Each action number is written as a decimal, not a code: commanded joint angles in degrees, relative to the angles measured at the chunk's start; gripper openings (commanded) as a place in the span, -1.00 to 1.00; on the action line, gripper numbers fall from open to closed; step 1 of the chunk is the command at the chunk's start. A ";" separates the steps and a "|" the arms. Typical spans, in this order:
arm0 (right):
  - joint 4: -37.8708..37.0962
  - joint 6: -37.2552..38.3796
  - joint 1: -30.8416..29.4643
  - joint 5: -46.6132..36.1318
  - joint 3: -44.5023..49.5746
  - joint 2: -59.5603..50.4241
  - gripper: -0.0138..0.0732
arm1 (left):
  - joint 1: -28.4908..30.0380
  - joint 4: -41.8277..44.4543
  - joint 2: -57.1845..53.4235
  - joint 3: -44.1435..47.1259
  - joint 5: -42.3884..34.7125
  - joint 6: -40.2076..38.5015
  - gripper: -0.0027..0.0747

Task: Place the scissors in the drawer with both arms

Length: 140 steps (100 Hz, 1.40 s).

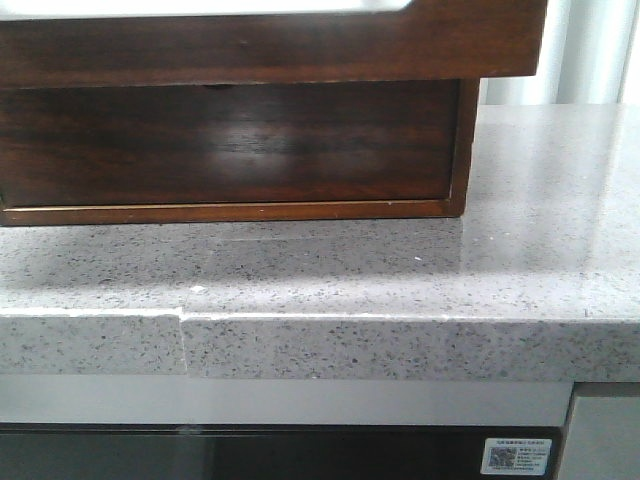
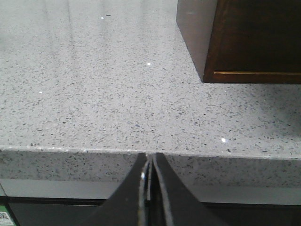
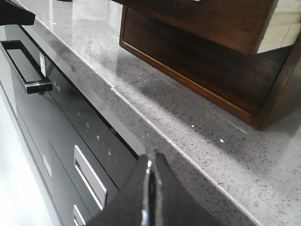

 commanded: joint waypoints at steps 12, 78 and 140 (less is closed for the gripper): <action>0.44 -0.18 -0.14 -5.60 -1.28 0.57 -0.85 | 0.13 -0.56 -1.81 1.42 -1.76 -0.56 -0.98; -31.50 48.35 -33.48 -18.36 1.29 0.57 -0.85 | 0.13 -0.56 -1.81 1.42 -1.76 -0.56 -0.98; -28.80 42.94 -47.98 0.64 3.61 -3.33 -0.85 | 0.13 -0.56 -1.81 1.42 -1.76 -0.56 -0.98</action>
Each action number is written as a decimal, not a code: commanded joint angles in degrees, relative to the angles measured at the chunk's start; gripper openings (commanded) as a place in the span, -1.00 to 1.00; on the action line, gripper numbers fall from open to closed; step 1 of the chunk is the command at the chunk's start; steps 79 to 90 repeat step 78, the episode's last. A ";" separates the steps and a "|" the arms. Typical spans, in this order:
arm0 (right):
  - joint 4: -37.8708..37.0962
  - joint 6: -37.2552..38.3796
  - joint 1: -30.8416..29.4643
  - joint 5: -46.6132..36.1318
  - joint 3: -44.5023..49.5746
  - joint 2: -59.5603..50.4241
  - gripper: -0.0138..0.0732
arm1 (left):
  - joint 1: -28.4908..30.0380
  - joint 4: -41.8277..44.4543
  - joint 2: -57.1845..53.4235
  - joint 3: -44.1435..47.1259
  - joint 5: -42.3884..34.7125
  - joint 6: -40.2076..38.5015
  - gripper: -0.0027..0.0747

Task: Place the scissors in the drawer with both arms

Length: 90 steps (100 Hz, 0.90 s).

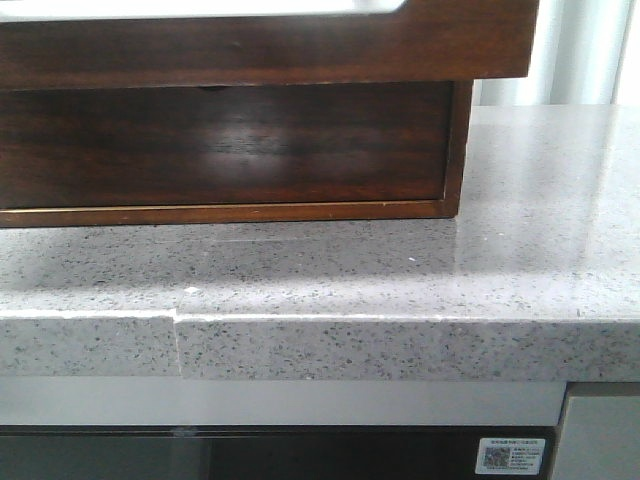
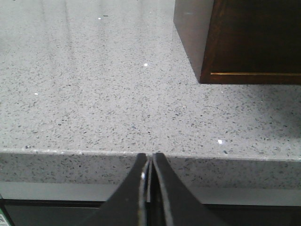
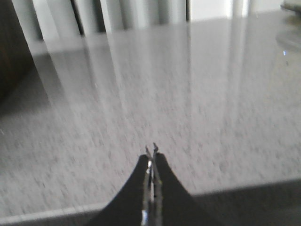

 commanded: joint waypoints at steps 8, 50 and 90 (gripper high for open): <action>5.56 -10.03 -0.48 3.41 0.45 -1.22 -0.85 | 0.13 -0.56 -1.81 1.42 -1.84 -0.56 -0.98; 5.53 -10.19 -0.48 3.51 0.45 -1.22 -0.85 | 0.13 -0.56 -1.81 1.42 -1.84 -0.56 -0.98; 5.53 -10.19 -0.48 3.51 0.45 -1.22 -0.85 | 0.13 -0.56 -1.81 1.42 -1.84 -0.56 -0.98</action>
